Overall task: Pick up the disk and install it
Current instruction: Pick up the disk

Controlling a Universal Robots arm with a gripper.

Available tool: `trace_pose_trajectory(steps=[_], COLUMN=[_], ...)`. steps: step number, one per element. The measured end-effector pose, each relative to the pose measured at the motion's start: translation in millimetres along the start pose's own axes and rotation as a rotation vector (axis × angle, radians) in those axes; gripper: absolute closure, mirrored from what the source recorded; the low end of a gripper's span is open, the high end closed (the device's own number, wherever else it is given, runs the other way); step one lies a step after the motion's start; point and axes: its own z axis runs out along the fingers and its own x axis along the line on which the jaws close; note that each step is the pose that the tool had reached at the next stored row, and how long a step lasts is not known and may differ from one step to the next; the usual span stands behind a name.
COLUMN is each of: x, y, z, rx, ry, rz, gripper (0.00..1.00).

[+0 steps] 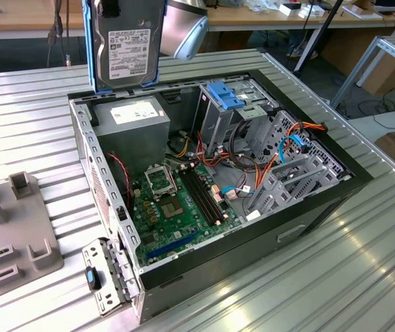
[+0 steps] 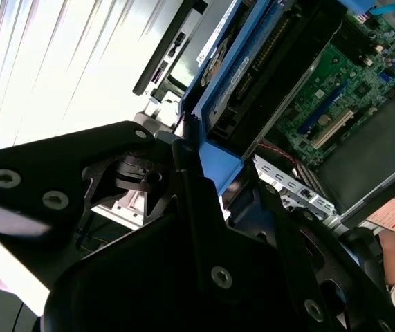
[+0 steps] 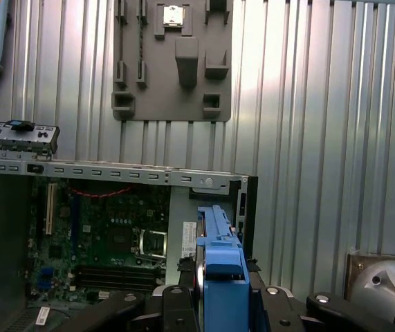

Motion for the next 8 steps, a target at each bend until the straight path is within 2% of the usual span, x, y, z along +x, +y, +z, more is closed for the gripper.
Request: trace_pose_trajectory(steps=[5, 8], x=[0.5, 1.0], y=[-7.8, -16.9], z=[0.0, 0.0], rx=[0.0, 0.0], ry=[0.0, 0.0], rz=[0.0, 0.0], gripper=[0.63, 0.63])
